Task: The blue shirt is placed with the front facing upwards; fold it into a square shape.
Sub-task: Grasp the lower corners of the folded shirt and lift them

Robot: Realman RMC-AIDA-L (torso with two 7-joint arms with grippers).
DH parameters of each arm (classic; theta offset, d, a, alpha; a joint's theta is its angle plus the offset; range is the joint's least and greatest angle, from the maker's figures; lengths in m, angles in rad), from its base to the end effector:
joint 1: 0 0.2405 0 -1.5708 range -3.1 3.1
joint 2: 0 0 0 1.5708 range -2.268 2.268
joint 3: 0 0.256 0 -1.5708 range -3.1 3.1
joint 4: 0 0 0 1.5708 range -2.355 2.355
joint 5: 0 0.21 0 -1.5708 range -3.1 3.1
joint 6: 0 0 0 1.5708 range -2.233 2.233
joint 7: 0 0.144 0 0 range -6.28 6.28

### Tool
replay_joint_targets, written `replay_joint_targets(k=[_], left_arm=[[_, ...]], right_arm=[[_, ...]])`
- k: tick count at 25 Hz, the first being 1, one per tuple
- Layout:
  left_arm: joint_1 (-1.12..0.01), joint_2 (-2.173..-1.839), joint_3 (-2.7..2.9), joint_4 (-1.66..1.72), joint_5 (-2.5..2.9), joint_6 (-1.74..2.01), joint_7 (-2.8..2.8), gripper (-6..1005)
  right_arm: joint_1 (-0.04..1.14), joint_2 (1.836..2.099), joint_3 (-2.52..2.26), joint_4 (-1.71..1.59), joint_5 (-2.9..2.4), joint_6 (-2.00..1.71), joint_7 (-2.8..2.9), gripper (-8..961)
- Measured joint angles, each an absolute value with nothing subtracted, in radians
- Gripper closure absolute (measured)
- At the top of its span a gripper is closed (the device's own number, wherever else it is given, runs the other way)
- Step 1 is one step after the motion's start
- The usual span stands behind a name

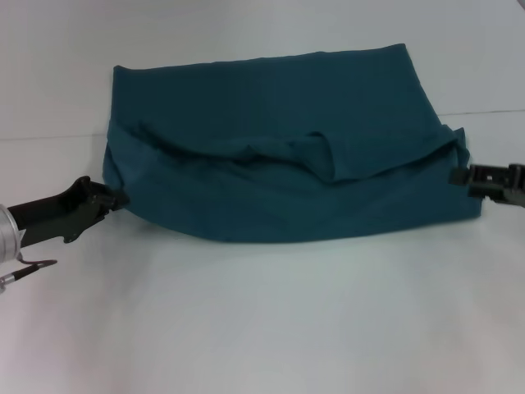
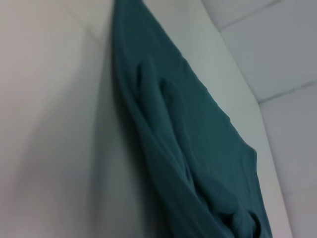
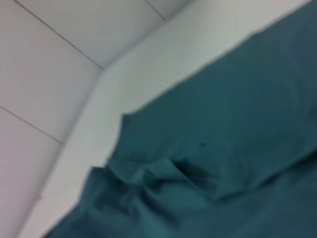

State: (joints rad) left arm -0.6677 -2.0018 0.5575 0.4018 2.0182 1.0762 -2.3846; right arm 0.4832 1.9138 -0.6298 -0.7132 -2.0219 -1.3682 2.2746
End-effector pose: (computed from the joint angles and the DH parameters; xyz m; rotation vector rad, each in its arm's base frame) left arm -0.2980 0.3978 0.0077 -1.7556 -1.9857 -0.8594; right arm 0.3242 0.3590 0.0933 -2.0280 1.6588 0.7089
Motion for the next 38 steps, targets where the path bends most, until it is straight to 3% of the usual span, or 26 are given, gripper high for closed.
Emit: replay_joint_targets(k=[9, 23, 38], left_arm=[[-0.668, -1.993, 0.596, 0.464, 2.059, 1.109, -2.280, 958], [-0.670, -1.988, 0.609, 0.475, 2.073, 1.114, -2.293, 949], [-0.673, -1.991, 0.607, 0.486, 2.067, 1.102, -2.304, 939]], right_arm=[[0.544, 1.865, -0.630, -0.726, -2.207, -1.269, 2.406, 238], [0.711, 1.905, -0.632, -0.639, -2.486, -1.075, 2.446, 237], [0.707, 1.914, -0.638, -0.600, -2.530, -1.028, 2.444, 238]])
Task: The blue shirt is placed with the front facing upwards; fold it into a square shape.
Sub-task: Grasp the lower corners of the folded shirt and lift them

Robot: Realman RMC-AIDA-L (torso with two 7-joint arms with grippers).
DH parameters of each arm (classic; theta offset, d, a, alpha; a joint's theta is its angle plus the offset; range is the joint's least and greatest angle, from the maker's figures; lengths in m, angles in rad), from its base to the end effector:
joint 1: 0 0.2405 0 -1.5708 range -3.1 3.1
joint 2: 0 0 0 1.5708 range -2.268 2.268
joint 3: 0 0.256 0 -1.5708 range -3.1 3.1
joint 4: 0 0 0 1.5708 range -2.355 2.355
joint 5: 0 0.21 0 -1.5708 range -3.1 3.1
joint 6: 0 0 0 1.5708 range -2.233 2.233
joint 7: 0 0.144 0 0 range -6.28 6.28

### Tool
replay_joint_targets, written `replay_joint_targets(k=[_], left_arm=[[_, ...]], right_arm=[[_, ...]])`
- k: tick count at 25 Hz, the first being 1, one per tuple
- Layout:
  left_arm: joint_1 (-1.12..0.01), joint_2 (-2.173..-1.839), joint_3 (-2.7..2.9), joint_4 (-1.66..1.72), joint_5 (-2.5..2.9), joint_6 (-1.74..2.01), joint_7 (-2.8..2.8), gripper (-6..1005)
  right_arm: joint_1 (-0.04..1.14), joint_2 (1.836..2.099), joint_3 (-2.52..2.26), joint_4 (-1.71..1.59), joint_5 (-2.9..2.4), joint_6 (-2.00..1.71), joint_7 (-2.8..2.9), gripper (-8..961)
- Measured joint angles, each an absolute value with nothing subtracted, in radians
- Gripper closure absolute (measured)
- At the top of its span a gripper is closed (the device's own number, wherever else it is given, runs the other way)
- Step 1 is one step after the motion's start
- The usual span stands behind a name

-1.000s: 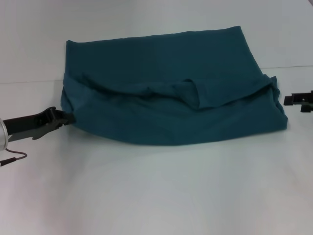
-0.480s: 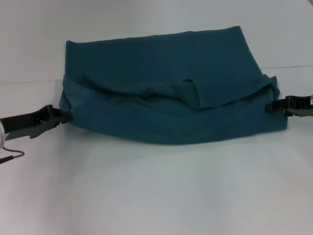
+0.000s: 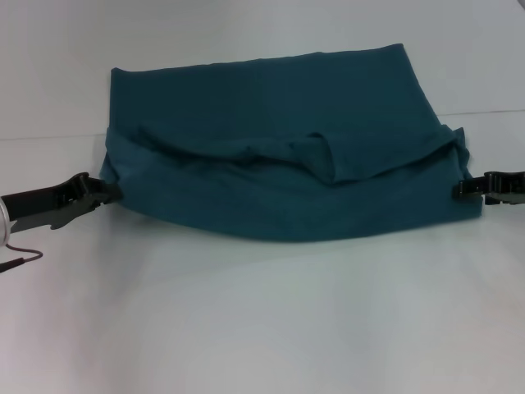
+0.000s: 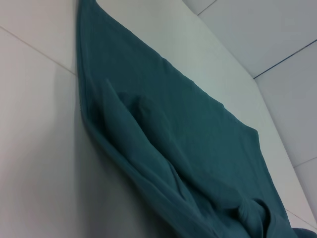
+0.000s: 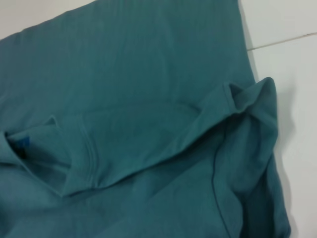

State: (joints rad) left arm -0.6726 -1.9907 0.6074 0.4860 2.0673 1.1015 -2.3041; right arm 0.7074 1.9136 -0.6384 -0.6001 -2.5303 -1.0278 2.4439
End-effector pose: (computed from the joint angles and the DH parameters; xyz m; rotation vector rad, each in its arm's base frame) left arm -0.2917 0.4052 0.0223 -1.9274 -1.7827 -0.7348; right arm 0.3303 0.4178 0.0751 -1.8854 1.5732 0.1671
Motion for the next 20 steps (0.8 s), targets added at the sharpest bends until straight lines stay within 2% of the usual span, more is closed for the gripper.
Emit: replay_joint_targets(k=[4, 8, 13, 20], left_arm=[[-0.671, -1.992, 0.607, 0.485, 2.066, 1.100, -2.304, 937], [-0.670, -1.994, 0.607, 0.483, 2.067, 1.097, -2.304, 934], [-0.669, -1.994, 0.607, 0.483, 2.067, 1.097, -2.307, 931], [-0.669, -1.994, 0.609, 0.485, 2.073, 1.097, -2.315, 926]], right_arm=[[0.711, 1.925, -0.663, -0.596, -2.533, -0.997, 2.443, 238], [0.715, 1.947, -0.698, -0.592, -2.533, -0.953, 2.443, 238], [0.720, 1.953, -0.709, -0.584, -2.530, -0.929, 2.464, 238], [0.714, 1.952, -0.711, -0.603, -2.523, -0.943, 2.479, 430]])
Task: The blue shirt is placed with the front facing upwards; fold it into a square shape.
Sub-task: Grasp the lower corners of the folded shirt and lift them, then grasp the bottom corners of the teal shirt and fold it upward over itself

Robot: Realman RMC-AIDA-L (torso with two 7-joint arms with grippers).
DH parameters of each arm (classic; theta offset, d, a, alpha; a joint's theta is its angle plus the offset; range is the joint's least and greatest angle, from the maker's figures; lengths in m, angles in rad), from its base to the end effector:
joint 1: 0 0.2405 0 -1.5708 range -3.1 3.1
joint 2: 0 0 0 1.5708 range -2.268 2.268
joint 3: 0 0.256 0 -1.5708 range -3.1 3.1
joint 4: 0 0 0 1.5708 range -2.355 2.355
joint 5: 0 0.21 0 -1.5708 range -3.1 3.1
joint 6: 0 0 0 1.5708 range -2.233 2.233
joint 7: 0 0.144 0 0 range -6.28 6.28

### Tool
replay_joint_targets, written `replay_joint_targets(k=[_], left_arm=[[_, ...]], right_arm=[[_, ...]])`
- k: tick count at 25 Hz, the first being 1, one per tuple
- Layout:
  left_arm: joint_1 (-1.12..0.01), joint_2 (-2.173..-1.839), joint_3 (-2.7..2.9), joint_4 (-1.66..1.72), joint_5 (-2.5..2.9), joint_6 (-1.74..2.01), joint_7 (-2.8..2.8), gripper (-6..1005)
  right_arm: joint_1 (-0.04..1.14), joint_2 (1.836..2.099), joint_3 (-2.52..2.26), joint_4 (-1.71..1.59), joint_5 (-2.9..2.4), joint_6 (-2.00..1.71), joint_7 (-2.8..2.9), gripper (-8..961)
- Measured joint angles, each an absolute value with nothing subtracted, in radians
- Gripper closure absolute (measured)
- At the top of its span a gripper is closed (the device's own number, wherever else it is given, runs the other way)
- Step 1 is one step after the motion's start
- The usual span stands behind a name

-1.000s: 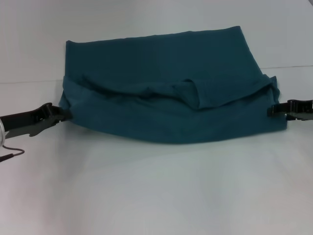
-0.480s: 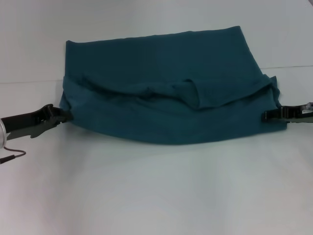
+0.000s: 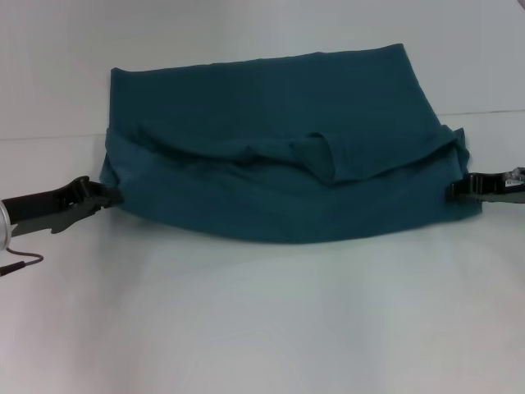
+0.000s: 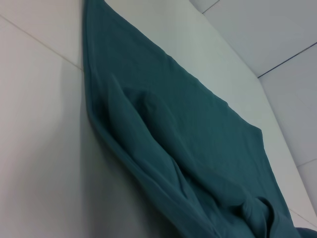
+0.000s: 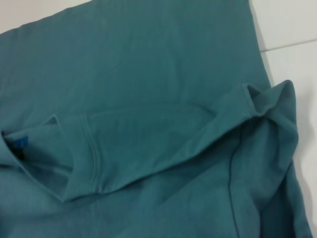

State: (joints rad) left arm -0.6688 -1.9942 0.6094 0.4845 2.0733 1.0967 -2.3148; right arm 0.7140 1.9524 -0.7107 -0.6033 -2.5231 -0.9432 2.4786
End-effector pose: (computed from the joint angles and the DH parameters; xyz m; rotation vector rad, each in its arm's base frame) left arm -0.2937 0.4033 0.0199 -1.9163 -1.7998 -0.7273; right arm 0.3225 0.4240 0.0564 -1.8762 1.5388 0.1529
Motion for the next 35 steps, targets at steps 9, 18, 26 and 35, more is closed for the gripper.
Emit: replay_joint_targets(k=[9, 18, 26, 35], left_arm=[[-0.667, -1.991, 0.615, 0.485, 2.094, 1.097, -2.332, 920], [-0.654, -1.989, 0.615, 0.524, 2.190, 1.175, -2.366, 915], [-0.593, -1.996, 0.616, 0.688, 2.361, 1.425, -2.465, 909], [-0.489, -2.016, 0.608, 0.853, 2.410, 1.690, -2.483, 903]], right_arm=[[0.711, 1.941, -0.704, -0.607, -2.523, -0.983, 2.479, 622], [0.694, 1.915, -0.703, -0.659, -2.523, -1.184, 2.491, 910], [0.649, 1.937, -0.710, -0.861, -2.579, -1.522, 2.520, 910], [0.607, 1.937, -0.714, -0.907, -2.589, -1.767, 2.505, 910]])
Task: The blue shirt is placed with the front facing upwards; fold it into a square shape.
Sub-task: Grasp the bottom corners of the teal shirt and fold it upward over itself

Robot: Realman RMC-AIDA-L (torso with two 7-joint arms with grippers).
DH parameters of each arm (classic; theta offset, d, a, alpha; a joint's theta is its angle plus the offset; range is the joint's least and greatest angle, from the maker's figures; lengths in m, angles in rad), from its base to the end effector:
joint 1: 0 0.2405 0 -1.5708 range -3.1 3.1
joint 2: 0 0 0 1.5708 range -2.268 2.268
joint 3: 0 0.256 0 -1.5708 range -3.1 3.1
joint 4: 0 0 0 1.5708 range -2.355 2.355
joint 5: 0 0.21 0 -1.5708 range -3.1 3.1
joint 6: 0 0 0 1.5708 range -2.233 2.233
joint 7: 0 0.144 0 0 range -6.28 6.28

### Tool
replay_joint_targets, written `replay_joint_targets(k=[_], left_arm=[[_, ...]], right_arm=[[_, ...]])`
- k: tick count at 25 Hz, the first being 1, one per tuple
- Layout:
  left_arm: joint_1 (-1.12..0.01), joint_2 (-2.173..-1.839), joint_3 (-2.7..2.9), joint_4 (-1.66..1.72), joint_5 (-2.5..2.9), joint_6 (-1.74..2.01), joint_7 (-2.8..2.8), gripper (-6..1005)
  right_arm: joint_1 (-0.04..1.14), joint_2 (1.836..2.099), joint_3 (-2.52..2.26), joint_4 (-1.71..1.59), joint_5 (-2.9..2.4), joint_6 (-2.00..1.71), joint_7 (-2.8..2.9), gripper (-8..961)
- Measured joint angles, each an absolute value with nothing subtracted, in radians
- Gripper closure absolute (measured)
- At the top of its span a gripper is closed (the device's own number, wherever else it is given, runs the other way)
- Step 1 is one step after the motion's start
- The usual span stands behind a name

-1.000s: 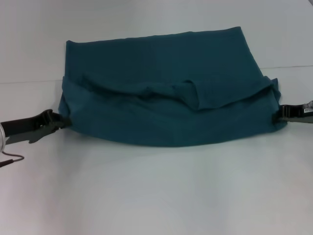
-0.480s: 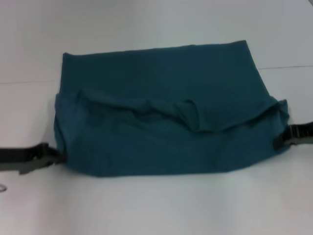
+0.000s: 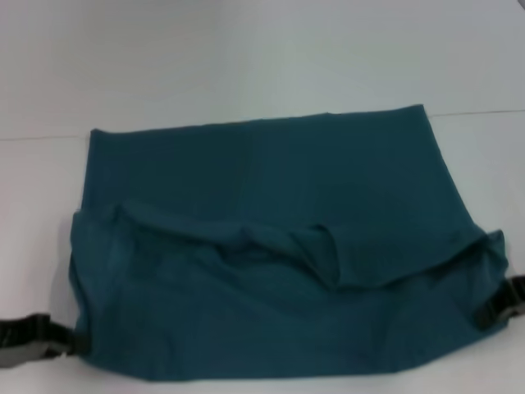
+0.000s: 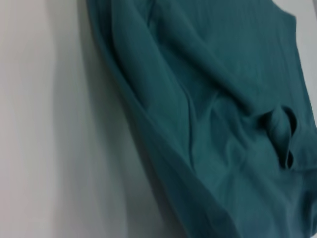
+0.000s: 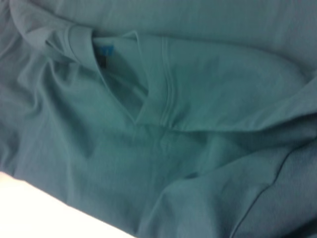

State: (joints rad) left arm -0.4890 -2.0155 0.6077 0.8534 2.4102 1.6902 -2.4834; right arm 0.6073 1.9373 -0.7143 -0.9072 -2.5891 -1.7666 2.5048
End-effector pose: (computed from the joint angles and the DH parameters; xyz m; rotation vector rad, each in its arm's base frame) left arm -0.3147 0.3050 0.0480 -2.1941 -2.0388 -0.2767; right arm 0.2981 0.3306 0.0782 -2.3006 1.8583 -0.1534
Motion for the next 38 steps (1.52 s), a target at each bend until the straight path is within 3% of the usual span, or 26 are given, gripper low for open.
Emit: replay_joint_targets(k=[13, 29, 38], left_arm=[[-0.445, -2.030, 0.581, 0.888, 2.482, 1.801, -2.486, 895], [-0.667, -1.926, 0.508, 0.789, 2.495, 1.609, -2.613, 884], [-0.769, -1.917, 0.610, 0.737, 2.535, 1.436, -2.719, 878]], right_arm=[[0.574, 1.936, -0.711, -0.901, -2.624, -1.783, 2.471, 909], [0.687, 1.936, -0.598, -0.885, -2.592, -1.488, 2.558, 909], [0.722, 1.968, -0.607, -0.878, -2.568, -1.314, 2.613, 910]])
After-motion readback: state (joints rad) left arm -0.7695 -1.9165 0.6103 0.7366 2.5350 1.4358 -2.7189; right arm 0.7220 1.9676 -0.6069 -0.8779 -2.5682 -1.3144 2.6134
